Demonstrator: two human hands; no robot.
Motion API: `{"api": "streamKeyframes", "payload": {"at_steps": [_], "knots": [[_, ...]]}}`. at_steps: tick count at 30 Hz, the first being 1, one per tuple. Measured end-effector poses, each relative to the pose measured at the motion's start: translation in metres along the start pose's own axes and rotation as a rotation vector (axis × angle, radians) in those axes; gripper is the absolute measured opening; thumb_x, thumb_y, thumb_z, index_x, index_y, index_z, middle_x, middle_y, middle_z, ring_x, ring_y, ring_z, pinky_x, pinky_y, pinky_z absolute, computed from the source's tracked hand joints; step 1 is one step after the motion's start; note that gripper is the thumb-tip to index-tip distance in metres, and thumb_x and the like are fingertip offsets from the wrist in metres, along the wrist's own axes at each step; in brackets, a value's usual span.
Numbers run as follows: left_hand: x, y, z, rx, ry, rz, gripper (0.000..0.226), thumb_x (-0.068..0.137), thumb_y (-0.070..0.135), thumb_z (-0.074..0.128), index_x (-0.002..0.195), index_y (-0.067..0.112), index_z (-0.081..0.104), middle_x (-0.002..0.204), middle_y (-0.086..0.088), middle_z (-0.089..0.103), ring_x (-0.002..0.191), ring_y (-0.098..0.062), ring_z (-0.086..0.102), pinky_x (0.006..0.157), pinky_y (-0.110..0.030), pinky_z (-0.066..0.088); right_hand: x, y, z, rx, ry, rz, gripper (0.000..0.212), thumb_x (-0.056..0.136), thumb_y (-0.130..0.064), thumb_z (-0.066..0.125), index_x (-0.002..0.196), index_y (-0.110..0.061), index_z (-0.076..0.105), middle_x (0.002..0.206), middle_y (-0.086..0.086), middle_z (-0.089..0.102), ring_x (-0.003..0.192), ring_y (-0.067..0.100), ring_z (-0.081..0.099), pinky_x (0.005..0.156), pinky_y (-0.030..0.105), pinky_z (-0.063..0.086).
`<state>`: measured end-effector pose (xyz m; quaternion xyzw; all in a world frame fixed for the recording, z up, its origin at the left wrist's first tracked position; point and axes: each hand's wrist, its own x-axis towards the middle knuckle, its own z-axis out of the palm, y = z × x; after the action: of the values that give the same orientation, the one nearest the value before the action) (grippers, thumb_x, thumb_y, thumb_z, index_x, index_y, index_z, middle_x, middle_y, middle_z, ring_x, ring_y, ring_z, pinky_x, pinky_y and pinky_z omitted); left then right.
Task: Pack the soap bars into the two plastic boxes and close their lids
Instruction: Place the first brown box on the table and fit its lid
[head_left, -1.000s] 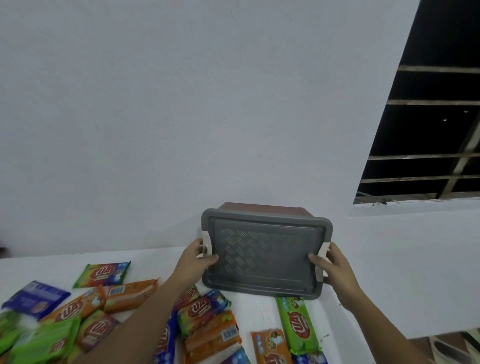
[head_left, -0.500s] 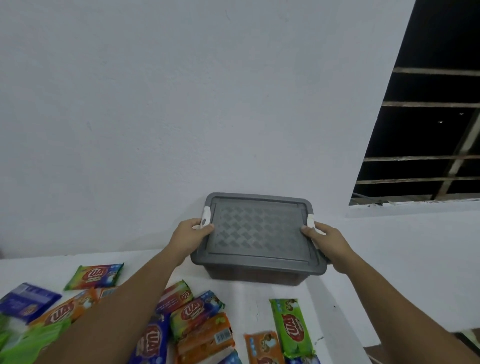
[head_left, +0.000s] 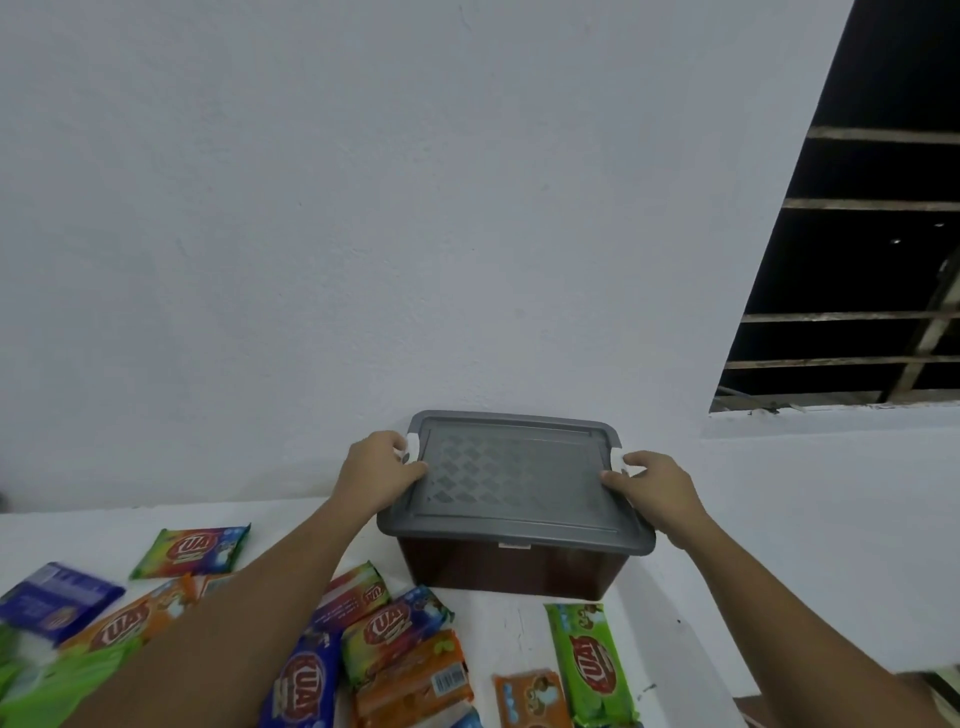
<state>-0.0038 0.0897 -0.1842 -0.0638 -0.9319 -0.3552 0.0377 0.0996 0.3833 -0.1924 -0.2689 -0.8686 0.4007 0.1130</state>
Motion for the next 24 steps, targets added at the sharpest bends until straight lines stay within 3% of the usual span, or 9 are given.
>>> {"api": "streamKeyframes", "payload": {"at_steps": [2,4,6,8,12,16,20,24], "knots": [[0.002,0.001,0.000,0.039,0.020,0.015,0.029,0.083,0.024,0.068,0.106,0.007,0.066,0.099,-0.008,0.068,0.081,-0.019,0.055,0.073,-0.026,0.043,0.001,-0.002,0.002,-0.104,0.023,-0.025,0.051,0.085,-0.035,0.065,0.126,-0.005,0.059,0.126,0.013,0.062,0.112,0.030,0.059,0.093,0.040,0.047],[0.003,0.001,0.001,0.034,0.033,0.016,0.020,0.083,0.022,0.066,0.097,0.008,0.069,0.095,-0.009,0.069,0.079,-0.020,0.056,0.071,-0.026,0.042,0.000,-0.007,0.003,-0.139,0.044,-0.043,0.038,0.086,-0.029,0.060,0.103,0.004,0.067,0.104,0.019,0.068,0.095,0.033,0.063,0.082,0.039,0.050],[0.003,0.000,0.000,0.006,0.046,0.009,0.012,0.085,0.019,0.063,0.086,0.010,0.071,0.087,-0.009,0.069,0.078,-0.023,0.059,0.070,-0.027,0.044,0.000,-0.008,0.003,-0.111,0.058,-0.017,0.029,0.085,-0.019,0.054,0.068,0.004,0.056,0.069,0.019,0.057,0.068,0.032,0.055,0.061,0.033,0.043],[0.004,-0.004,-0.002,-0.021,0.057,0.000,0.019,0.087,0.016,0.058,0.085,0.008,0.074,0.085,-0.009,0.071,0.079,-0.025,0.062,0.069,-0.028,0.046,0.000,-0.008,0.002,-0.056,0.077,0.025,0.034,0.089,-0.012,0.045,0.057,-0.005,0.038,0.058,0.011,0.044,0.059,0.026,0.040,0.053,0.030,0.029],[0.011,-0.016,-0.003,-0.212,0.012,-0.101,0.018,0.085,0.009,0.056,0.075,0.009,0.072,0.075,-0.006,0.063,0.069,-0.022,0.055,0.068,-0.041,0.054,0.001,0.001,0.003,0.170,0.081,0.170,0.038,0.096,-0.012,0.042,0.059,-0.006,0.037,0.061,0.010,0.044,0.055,0.022,0.039,0.049,0.026,0.029],[0.013,-0.026,-0.004,-0.620,-0.070,-0.324,0.017,0.084,0.000,0.055,0.098,0.005,0.063,0.084,-0.014,0.058,0.075,-0.026,0.054,0.061,-0.036,0.054,-0.007,0.003,-0.001,0.478,-0.025,0.349,0.019,0.091,-0.001,0.040,0.074,-0.001,0.049,0.067,0.013,0.049,0.057,0.027,0.049,0.048,0.030,0.042],[0.008,-0.031,0.001,-0.722,-0.163,-0.415,0.015,0.091,-0.001,0.047,0.095,0.013,0.052,0.086,-0.010,0.053,0.070,-0.022,0.050,0.051,-0.030,0.043,-0.010,0.003,-0.004,0.502,-0.068,0.330,0.018,0.094,-0.006,0.040,0.095,-0.003,0.057,0.079,0.015,0.057,0.064,0.028,0.056,0.050,0.032,0.048],[0.013,-0.036,0.006,-0.648,-0.104,-0.284,0.021,0.089,0.001,0.048,0.090,0.017,0.060,0.089,-0.008,0.059,0.073,-0.021,0.053,0.060,-0.031,0.049,-0.013,0.001,-0.007,0.464,-0.058,0.194,0.023,0.097,-0.015,0.043,0.117,-0.021,0.055,0.101,0.012,0.061,0.078,0.026,0.058,0.055,0.031,0.049]]}}
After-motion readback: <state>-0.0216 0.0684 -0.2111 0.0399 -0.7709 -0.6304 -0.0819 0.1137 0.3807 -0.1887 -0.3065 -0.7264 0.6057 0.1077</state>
